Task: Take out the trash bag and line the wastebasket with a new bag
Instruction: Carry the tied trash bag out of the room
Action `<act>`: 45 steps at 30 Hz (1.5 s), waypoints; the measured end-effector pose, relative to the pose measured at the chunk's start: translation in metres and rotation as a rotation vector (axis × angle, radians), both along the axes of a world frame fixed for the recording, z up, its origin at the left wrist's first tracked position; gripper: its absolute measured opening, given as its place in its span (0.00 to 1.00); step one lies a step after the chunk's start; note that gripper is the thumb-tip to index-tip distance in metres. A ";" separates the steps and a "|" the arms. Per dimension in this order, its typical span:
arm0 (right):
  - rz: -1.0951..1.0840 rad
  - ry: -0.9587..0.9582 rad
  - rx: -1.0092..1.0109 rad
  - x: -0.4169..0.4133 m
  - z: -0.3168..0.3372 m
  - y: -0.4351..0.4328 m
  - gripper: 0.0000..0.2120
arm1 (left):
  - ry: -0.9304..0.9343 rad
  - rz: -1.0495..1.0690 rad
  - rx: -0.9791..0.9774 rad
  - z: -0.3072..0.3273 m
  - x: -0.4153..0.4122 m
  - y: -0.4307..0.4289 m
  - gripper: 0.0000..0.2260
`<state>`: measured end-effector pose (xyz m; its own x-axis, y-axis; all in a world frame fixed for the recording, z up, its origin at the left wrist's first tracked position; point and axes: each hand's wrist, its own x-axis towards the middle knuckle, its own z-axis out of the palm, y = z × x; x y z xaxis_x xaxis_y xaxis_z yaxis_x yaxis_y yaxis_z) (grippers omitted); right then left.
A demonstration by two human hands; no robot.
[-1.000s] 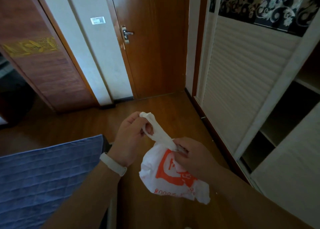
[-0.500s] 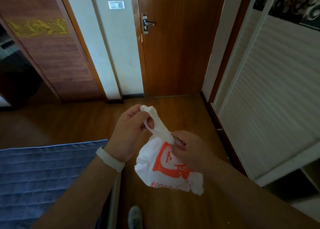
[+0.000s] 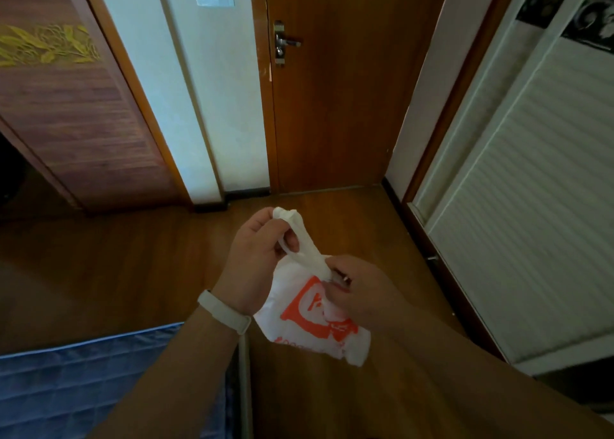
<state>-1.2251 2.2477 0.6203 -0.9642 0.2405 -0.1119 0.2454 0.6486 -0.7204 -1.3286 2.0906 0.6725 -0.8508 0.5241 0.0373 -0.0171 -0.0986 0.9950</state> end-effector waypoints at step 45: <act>0.012 -0.031 0.043 -0.533 -0.039 0.233 0.13 | -0.104 0.116 -0.154 -0.036 -0.531 0.227 0.11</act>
<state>-1.7578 2.4811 0.5809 -0.9633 0.2337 -0.1320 0.2592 0.6820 -0.6838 -1.8596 2.3173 0.6361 -0.9007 0.4155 -0.1264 -0.1176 0.0469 0.9920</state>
